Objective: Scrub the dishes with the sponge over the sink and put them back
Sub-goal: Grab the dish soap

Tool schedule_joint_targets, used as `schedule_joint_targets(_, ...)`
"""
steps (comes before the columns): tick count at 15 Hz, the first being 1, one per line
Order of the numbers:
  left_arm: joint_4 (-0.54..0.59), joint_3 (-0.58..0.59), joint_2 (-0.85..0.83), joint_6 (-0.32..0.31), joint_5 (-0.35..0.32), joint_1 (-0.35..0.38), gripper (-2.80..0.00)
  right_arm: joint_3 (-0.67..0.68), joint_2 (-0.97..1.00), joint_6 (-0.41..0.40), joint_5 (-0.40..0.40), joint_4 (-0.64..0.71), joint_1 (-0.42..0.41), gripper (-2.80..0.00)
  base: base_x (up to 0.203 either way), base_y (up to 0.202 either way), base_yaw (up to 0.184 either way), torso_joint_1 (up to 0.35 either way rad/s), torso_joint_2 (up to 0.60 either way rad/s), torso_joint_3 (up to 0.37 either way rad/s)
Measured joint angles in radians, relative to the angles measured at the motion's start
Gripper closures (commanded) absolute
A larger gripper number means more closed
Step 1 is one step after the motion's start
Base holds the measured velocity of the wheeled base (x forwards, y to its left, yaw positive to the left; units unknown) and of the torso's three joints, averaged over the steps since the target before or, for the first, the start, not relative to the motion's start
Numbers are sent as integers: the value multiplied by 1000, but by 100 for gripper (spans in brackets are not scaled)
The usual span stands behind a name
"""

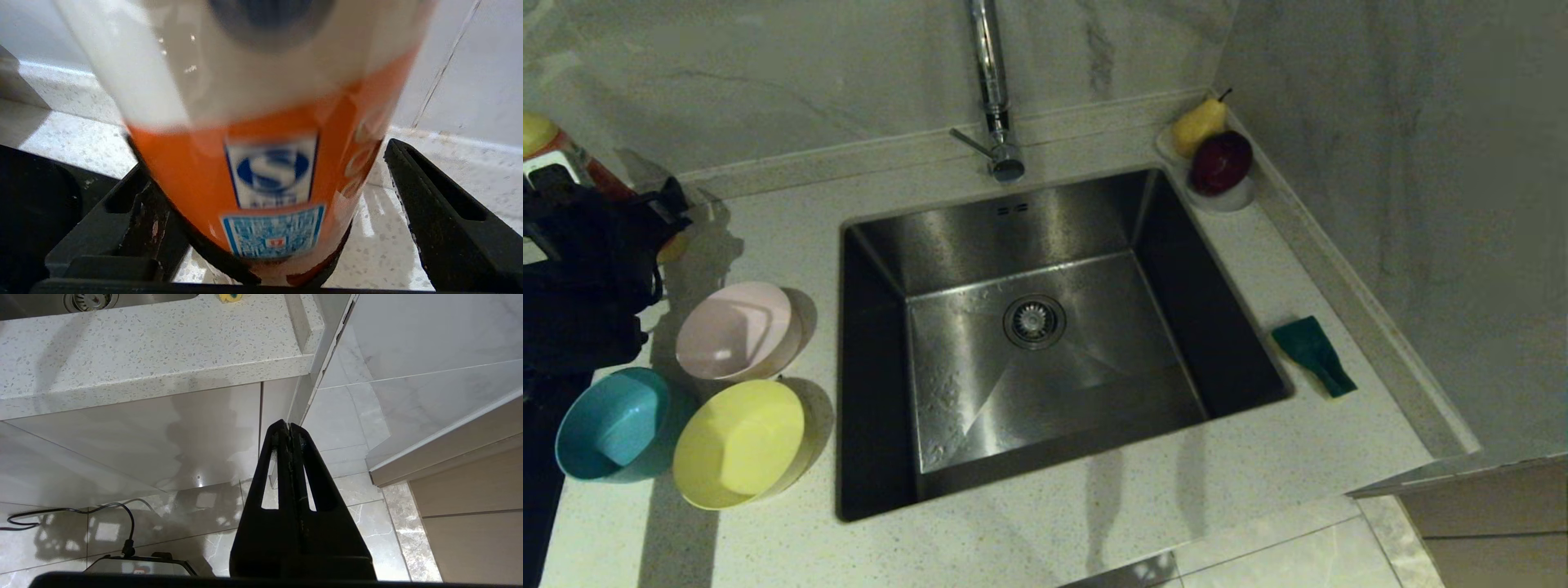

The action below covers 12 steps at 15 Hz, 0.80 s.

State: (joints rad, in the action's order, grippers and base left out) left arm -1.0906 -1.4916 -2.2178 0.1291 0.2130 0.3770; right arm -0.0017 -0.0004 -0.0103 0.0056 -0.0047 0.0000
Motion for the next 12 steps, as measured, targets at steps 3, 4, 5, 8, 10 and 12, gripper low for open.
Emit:
schedule_joint_targets(3,-2,-28,-30,2,-2,1,-280,0,0,0,0,0,0,0,0,0,0,0,0,0)
schedule_joint_targets(4,-3,-34,-37,3,-3,2,-280,0,0,0,0,0,0,0,0,0,0,0,0,0)
schedule_joint_targets(5,-2,-39,-43,6,-3,2,-280,0,0,0,0,0,0,0,0,0,0,0,0,0)
schedule_joint_targets(8,3,-55,-54,10,1,5,0,0,0,0,0,0,0,0,0,0,0,0,0,0)
schedule_joint_targets(10,0,-62,-58,10,-1,5,0,0,0,0,0,0,0,0,0,0,0,0,0,0)
schedule_joint_targets(12,-2,-63,-62,10,0,5,0,0,0,0,0,0,0,0,0,0,0,0,0,0)
